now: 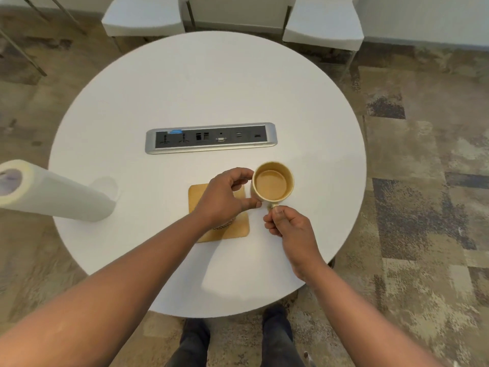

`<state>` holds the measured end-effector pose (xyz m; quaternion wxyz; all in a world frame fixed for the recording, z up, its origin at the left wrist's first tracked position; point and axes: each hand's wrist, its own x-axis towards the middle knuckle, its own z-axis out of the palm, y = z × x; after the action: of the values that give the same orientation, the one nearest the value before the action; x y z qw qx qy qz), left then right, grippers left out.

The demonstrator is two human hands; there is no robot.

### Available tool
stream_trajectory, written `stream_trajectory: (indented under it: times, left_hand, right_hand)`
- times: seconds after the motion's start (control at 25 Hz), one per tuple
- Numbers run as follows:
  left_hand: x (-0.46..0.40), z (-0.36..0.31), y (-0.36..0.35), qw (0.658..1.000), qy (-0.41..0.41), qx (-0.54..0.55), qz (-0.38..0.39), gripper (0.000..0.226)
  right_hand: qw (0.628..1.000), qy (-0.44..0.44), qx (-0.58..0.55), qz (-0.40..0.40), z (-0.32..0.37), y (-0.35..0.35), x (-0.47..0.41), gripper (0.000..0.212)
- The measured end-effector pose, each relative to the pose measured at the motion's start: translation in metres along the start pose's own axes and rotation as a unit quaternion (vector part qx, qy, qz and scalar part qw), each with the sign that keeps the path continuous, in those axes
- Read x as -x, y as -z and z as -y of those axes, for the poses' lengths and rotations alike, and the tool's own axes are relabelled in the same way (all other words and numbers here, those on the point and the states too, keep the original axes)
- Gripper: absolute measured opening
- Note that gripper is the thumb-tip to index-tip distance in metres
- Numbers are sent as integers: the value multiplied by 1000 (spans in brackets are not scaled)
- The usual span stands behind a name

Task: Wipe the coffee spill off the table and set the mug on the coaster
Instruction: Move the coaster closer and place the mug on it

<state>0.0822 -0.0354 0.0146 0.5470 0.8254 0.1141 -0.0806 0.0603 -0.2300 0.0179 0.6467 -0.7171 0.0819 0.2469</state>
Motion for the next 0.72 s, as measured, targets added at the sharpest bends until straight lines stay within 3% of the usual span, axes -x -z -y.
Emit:
stream_trajectory:
  times: [0.36,0.72]
  left_hand:
    - [45,57,76,999,49,10,-12,63]
    - [46,80,78,998,59,28,-6,63]
  right_hand:
    - [997,-27,18,66,-21,-89,13,29]
    - [996,-57,36,60,-32,-104,7,26]
